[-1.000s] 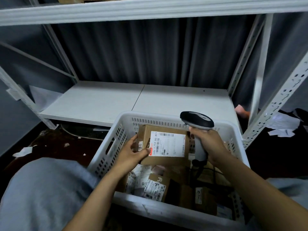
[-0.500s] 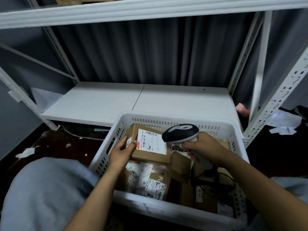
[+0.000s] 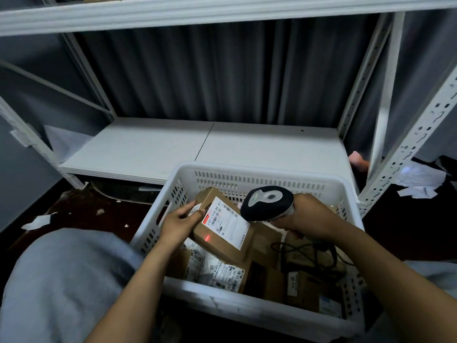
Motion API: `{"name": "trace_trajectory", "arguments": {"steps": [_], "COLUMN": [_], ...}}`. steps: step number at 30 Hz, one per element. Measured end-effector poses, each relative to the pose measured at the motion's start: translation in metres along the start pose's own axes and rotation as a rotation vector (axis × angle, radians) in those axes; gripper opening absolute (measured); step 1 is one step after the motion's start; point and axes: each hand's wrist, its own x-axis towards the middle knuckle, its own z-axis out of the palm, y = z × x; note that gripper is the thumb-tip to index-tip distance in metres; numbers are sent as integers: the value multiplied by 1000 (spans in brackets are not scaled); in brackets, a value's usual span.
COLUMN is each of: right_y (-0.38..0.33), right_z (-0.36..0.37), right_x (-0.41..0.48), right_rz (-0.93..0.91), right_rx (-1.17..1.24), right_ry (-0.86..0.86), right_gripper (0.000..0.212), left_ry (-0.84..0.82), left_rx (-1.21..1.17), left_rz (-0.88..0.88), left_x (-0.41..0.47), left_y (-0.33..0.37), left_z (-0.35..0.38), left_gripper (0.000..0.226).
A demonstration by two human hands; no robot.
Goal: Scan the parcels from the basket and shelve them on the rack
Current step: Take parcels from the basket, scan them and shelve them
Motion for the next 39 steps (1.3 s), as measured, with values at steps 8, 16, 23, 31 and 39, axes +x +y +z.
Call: {"name": "trace_trajectory", "arguments": {"steps": [8, 16, 23, 31, 39], "right_y": [-5, -6, -24, -129, -264], "right_z": [-1, -5, -7, -26, -72], "right_x": [-1, -10, -26, -20, 1], "right_rz": [-19, -15, 58, -40, -240], "right_rx": [-60, 12, 356, 695, 515], "right_ry": [0, 51, 246, 356, 415], "right_gripper": [19, 12, 21, 7, 12], "left_ry": [-28, -20, 53, 190, 284], "left_rx": [-20, -10, -128, -297, -407], "left_rz": [0, -5, 36, 145, 315], "left_x": [-1, -6, -22, -36, -41], "left_y": [0, 4, 40, 116, 208], "left_z": [4, -2, -25, -96, -179], "left_gripper": [48, 49, 41, 57, 70]}}
